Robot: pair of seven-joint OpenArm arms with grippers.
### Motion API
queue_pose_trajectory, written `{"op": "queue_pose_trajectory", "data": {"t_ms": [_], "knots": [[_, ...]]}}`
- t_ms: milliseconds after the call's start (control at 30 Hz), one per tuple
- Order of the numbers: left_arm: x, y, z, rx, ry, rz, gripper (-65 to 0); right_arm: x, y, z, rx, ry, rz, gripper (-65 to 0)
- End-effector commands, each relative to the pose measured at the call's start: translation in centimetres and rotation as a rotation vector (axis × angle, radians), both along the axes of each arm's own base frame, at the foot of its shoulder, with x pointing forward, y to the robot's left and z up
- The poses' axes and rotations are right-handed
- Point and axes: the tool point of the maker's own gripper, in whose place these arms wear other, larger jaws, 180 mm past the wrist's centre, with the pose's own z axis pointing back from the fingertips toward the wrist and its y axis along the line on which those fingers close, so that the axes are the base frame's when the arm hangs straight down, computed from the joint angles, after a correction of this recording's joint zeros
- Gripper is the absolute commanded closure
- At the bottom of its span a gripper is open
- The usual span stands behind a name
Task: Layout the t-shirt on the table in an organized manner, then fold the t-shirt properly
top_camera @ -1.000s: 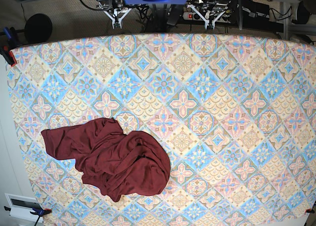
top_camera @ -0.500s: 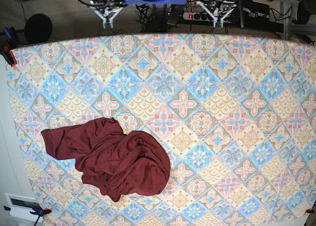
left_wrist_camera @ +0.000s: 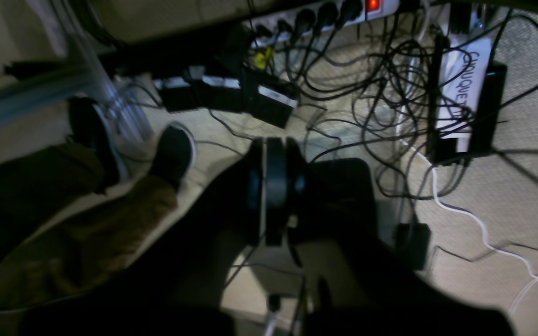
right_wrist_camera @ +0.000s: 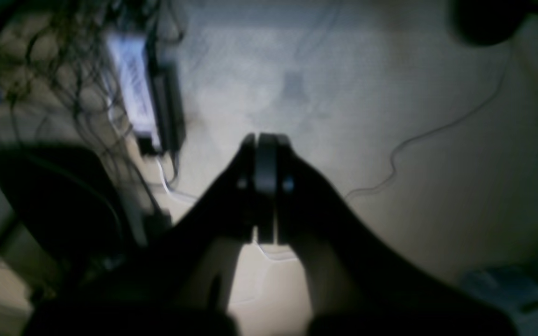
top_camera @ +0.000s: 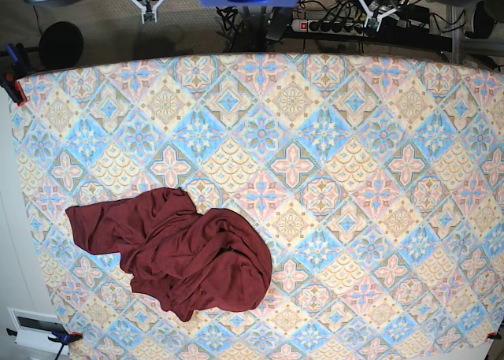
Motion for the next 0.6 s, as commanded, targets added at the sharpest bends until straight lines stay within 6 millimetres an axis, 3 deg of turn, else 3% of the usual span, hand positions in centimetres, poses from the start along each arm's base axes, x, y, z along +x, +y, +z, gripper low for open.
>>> {"op": "queue_pose_trajectory", "data": {"t_ms": [0, 67, 167, 367, 567], "knots": [[0.1, 0.6, 0.7, 0.003, -0.02, -0.023, -0.2, -1.9, 1.3, 0.4, 0.038, 0.021, -0.03, 0.0], [0.5, 1.1, 2.2, 0.006, -0.046, -0.062, -0.2, -2.2, 0.8, 1.4, 0.051, 0.0, -0.085, 0.0], [1.2, 0.4, 4.3, -0.013, -0.082, -0.106, -0.2, -0.5, -1.1, 2.8, 0.055, -0.066, -0.128, 0.0], [3.6, -1.6, 9.6, -0.127, -0.211, -0.105, -0.2, 0.3, -0.5, 6.3, 0.097, -0.155, -0.163, 0.0], [5.6, -3.9, 14.9, -0.259, -0.296, -0.107, -0.2, 3.5, -5.3, 11.9, -0.001, -0.289, -0.21, 0.0]]}}
